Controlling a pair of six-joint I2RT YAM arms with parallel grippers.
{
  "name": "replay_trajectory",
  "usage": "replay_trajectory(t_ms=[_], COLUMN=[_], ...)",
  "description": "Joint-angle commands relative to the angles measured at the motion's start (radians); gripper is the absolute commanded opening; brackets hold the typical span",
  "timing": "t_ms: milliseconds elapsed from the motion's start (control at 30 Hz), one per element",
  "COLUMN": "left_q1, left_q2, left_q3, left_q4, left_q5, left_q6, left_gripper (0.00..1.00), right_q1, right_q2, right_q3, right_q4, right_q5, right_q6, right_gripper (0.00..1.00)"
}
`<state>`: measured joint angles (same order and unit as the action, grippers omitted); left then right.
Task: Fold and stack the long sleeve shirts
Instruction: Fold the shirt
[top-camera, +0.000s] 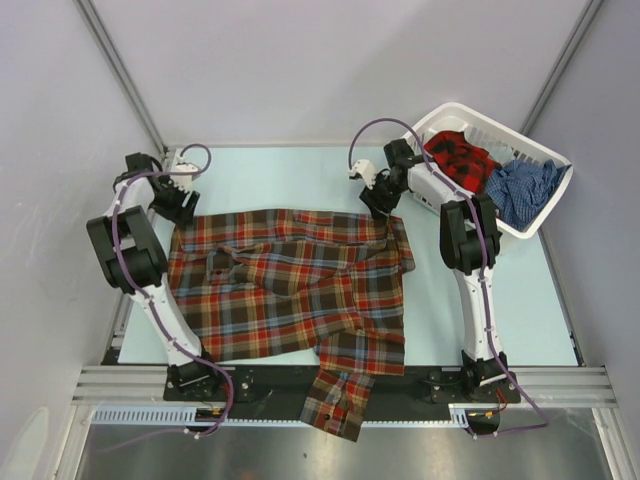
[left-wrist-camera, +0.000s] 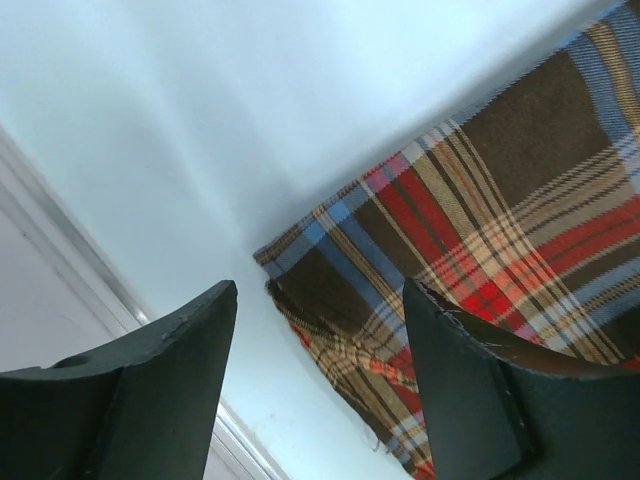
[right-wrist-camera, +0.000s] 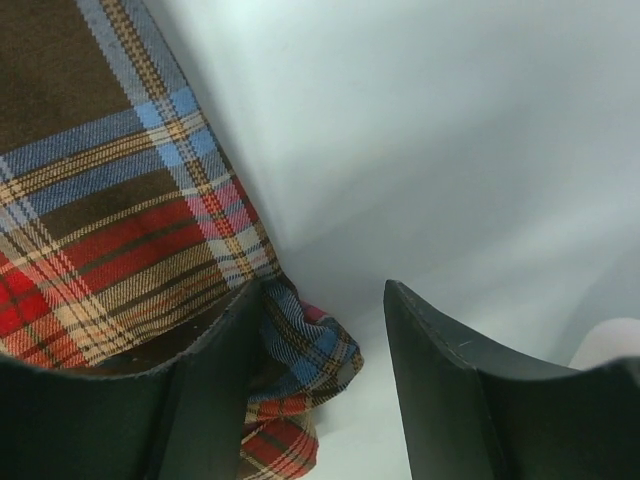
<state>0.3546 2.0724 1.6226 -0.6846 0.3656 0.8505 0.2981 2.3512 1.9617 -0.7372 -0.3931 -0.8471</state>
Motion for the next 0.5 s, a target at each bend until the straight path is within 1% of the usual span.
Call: replay_trajectory(t_ms=[0,100,133,167,200,233,267,300,367,400,433,467], left_q1=[-0.02,-0.023,-0.023,-0.023,-0.023,-0.022,-0.022,-0.02,-0.013,-0.009,-0.003,0.0], left_q2=[0.048,0.075,0.089,0.092,0.097,0.098,0.097,0.095,0.094,0.092,0.088,0.081], left_q3=[0.065,0.066,0.066,0.066,0.065,0.065,0.065,0.071,0.092,0.111,0.115,0.115], left_q4=[-0.007,-0.006,-0.006,-0.009,-0.009,-0.009,-0.01,-0.006,0.009,0.022,0.037,0.093], left_q5=[-0.043,-0.066,-0.082,-0.089,-0.094,-0.102,-0.103,-0.106,-0.106,-0.112,-0.128,-0.134], left_q6=[0.045,0.064,0.074,0.078,0.081,0.087,0.09,0.088,0.056,0.042,0.009,-0.014], left_gripper=[0.71,0.67,0.61,0.57,0.46,0.39,0.31,0.16,0.04,0.0,0.0,0.0], right_q1=[-0.004,-0.005,-0.002,-0.001,0.001,0.006,0.007,0.012,0.013,0.01,0.007,0.004], right_q2=[-0.009,-0.012,-0.013,-0.013,-0.013,-0.013,-0.012,-0.012,-0.013,-0.018,-0.024,-0.027], right_q3=[-0.001,-0.015,-0.017,-0.024,-0.026,-0.027,-0.03,-0.033,-0.038,-0.044,-0.052,-0.058], right_q4=[-0.037,-0.036,-0.033,-0.025,-0.018,-0.004,0.011,0.031,0.106,0.142,0.235,0.278], right_q5=[0.005,0.005,0.011,0.019,0.025,0.04,0.055,0.077,0.138,0.155,0.193,0.21], right_q6=[-0.066,-0.07,-0.076,-0.076,-0.075,-0.075,-0.067,-0.055,-0.011,0.017,0.045,0.065], right_gripper=[0.56,0.51,0.45,0.41,0.37,0.2,0.09,0.0,0.0,0.0,0.0,0.0])
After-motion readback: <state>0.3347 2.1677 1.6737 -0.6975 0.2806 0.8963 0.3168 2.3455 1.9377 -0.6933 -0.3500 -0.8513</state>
